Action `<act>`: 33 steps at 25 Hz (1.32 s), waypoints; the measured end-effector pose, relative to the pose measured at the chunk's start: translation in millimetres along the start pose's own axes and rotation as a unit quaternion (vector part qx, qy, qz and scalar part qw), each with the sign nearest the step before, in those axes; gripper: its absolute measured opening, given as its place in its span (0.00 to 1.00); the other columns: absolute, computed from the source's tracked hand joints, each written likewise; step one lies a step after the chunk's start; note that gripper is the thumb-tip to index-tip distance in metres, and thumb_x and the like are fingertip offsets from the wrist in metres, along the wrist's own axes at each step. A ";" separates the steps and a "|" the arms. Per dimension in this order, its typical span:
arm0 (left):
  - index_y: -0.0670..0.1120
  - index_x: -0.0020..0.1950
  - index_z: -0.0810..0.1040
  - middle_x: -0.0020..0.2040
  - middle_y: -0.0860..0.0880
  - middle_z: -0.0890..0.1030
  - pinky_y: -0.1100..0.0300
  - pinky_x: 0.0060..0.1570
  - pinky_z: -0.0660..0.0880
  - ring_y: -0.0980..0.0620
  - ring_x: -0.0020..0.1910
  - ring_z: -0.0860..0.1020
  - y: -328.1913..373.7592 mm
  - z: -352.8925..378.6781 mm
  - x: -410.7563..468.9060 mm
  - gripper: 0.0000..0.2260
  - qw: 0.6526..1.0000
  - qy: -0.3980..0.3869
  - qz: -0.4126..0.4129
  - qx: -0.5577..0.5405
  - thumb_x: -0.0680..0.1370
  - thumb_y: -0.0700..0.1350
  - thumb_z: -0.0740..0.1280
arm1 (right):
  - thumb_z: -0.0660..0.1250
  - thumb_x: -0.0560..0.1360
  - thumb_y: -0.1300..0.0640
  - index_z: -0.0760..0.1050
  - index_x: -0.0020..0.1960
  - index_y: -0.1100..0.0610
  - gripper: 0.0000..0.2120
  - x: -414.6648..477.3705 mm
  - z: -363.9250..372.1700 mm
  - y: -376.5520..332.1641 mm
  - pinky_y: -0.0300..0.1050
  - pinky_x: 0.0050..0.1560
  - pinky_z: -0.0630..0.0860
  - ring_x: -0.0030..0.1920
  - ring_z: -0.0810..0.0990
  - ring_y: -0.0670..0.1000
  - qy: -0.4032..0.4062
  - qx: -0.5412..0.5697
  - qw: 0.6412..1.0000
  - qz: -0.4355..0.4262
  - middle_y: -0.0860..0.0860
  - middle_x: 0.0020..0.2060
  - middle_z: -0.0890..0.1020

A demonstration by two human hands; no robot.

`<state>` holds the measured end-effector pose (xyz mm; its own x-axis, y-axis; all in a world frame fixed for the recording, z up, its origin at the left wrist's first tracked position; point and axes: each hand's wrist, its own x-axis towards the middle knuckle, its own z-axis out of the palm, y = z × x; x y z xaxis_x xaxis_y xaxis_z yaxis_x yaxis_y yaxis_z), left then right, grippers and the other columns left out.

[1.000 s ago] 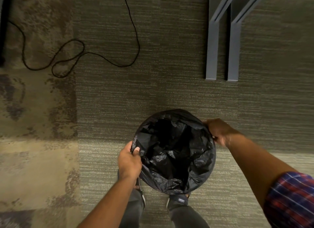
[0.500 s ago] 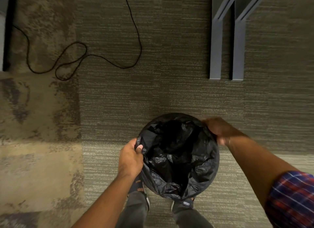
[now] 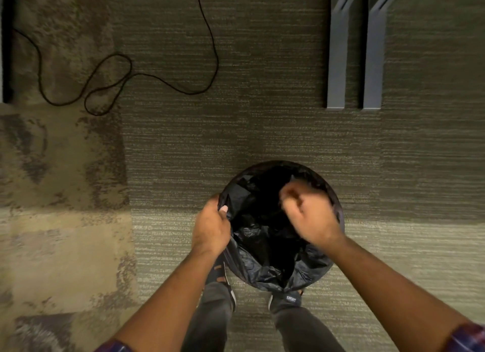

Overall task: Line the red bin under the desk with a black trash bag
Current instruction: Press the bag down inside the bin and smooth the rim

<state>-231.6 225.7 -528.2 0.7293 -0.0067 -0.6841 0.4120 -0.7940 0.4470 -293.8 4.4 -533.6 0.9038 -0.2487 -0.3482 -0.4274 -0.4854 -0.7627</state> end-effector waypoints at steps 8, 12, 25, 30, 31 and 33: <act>0.45 0.67 0.79 0.51 0.50 0.82 0.61 0.47 0.70 0.43 0.54 0.83 -6.5 -3.5 2.7 0.11 1.000 -0.003 0.020 0.007 0.86 0.40 0.61 | 0.70 0.81 0.55 0.72 0.76 0.58 0.25 16.0 43.5 69.8 0.45 0.57 0.74 0.65 0.80 0.58 -0.070 0.128 0.898 0.415 0.57 0.68 0.80; 0.44 0.73 0.72 0.65 0.43 0.76 0.48 0.62 0.72 0.41 0.66 0.75 -6.0 -5.9 -34.3 0.22 0.970 0.150 0.103 0.164 0.82 0.49 0.71 | 0.68 0.80 0.58 0.81 0.63 0.61 0.14 9.2 30.6 44.6 0.45 0.61 0.74 0.64 0.81 0.59 -0.164 -0.099 0.934 0.302 0.59 0.62 0.84; 0.41 0.83 0.66 0.84 0.36 0.65 0.29 0.80 0.40 0.34 0.85 0.58 -29.1 100.8 -23.1 0.30 0.734 -0.324 0.158 0.576 0.86 0.58 0.53 | 0.65 0.82 0.50 0.64 0.81 0.47 0.28 69.3 57.8 48.9 0.46 0.77 0.64 0.79 0.66 0.56 -0.345 -0.128 0.912 0.181 0.52 0.80 0.68; 0.39 0.83 0.64 0.83 0.34 0.65 0.32 0.82 0.44 0.34 0.84 0.58 -4.3 86.9 -28.1 0.32 0.749 -0.292 0.203 0.559 0.86 0.60 0.53 | 0.59 0.80 0.43 0.63 0.79 0.47 0.28 13.9 44.3 26.2 0.60 0.76 0.65 0.77 0.66 0.61 -0.298 -0.430 0.852 0.007 0.55 0.79 0.66; 0.40 0.84 0.61 0.84 0.35 0.62 0.31 0.82 0.42 0.33 0.85 0.56 -2.8 85.1 -27.9 0.34 0.730 -0.295 0.205 0.581 0.86 0.62 0.52 | 0.57 0.80 0.40 0.60 0.81 0.47 0.31 -1.7 43.6 20.4 0.63 0.76 0.61 0.79 0.63 0.62 -0.306 -0.467 0.830 -0.014 0.56 0.81 0.63; 0.42 0.87 0.54 0.87 0.35 0.55 0.30 0.81 0.38 0.33 0.86 0.49 -3.9 84.2 -22.5 0.38 0.689 -0.305 0.194 0.628 0.85 0.67 0.50 | 0.52 0.81 0.35 0.52 0.84 0.45 0.34 -26.6 49.2 26.3 0.68 0.79 0.49 0.83 0.52 0.64 -0.375 -0.516 0.769 -0.033 0.57 0.85 0.52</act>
<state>-295.6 177.7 -563.0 0.1274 -0.3170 -0.9398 -0.8273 -0.5567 0.0757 -328.0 39.6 -571.2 0.5157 0.1708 -0.8395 0.1809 -0.9795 -0.0881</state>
